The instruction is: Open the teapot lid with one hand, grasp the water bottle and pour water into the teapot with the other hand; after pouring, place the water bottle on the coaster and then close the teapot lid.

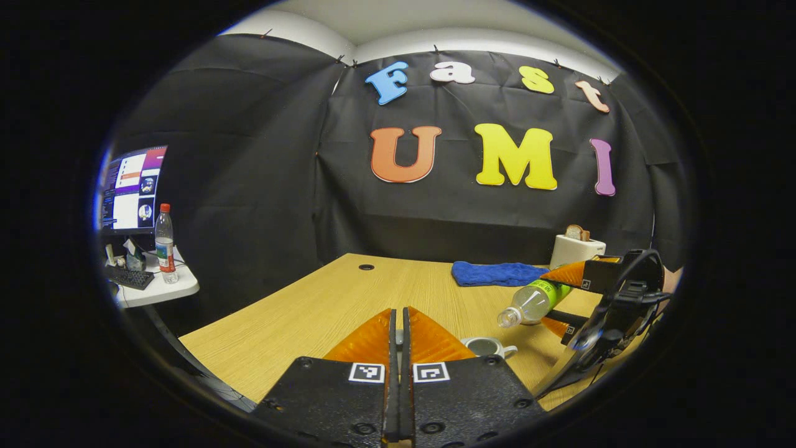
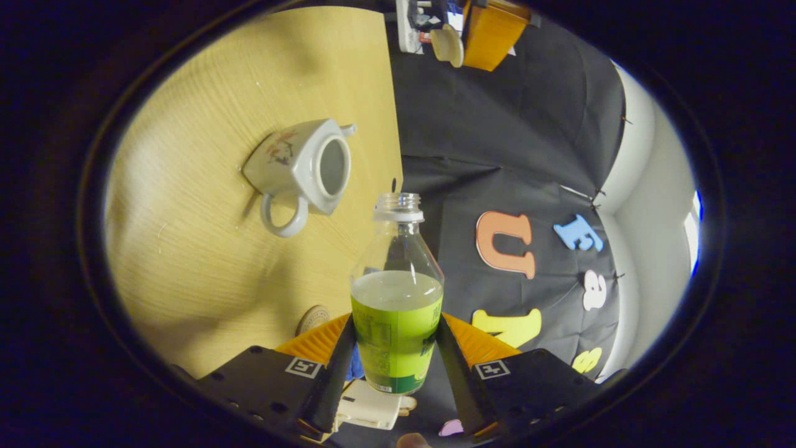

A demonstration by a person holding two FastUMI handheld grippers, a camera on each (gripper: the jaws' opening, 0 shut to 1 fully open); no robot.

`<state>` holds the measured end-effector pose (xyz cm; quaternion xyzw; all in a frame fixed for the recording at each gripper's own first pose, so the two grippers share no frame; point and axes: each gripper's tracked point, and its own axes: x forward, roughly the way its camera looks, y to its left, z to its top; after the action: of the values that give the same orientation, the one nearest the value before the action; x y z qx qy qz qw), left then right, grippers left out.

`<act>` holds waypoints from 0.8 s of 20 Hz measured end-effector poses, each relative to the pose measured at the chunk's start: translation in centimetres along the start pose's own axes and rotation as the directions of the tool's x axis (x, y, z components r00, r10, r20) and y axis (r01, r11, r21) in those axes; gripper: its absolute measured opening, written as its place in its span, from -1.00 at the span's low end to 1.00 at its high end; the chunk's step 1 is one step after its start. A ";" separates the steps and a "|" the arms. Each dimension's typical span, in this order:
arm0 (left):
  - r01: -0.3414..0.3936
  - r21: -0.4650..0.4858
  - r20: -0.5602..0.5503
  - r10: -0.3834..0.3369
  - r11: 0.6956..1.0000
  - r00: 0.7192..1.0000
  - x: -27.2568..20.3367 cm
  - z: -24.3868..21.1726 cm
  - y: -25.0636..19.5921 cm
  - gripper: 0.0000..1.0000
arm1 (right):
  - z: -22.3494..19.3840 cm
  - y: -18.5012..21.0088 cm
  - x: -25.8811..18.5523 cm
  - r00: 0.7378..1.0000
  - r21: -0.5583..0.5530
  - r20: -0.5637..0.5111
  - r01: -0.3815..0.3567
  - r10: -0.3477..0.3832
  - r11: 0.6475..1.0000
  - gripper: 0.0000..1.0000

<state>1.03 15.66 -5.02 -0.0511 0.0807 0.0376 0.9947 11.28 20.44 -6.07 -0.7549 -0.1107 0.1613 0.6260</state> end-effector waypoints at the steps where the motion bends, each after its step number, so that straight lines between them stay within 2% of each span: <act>1: 0.000 0.001 0.001 0.000 1.000 1.000 0.0 0.0 0.1 -0.94 | 0.0 0.1 0.2 1.000 -0.035 0.001 0.000 0.000 0.999 0.48; 9: 0.000 0.002 -0.004 0.000 1.000 1.000 0.0 0.0 0.6 -0.94 | 1.3 -0.6 0.2 0.998 -0.248 0.045 0.045 -0.035 0.968 0.47; 16: 0.004 -0.001 -0.006 -0.004 1.000 1.000 -0.1 0.0 0.8 -0.94 | 1.9 -2.6 0.6 0.995 -0.368 0.072 0.087 -0.065 0.926 0.48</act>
<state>0.90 16.40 -5.12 -0.0520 0.0835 0.0357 0.9945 11.18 22.91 -3.91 -0.8495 -0.1864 0.1353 0.4747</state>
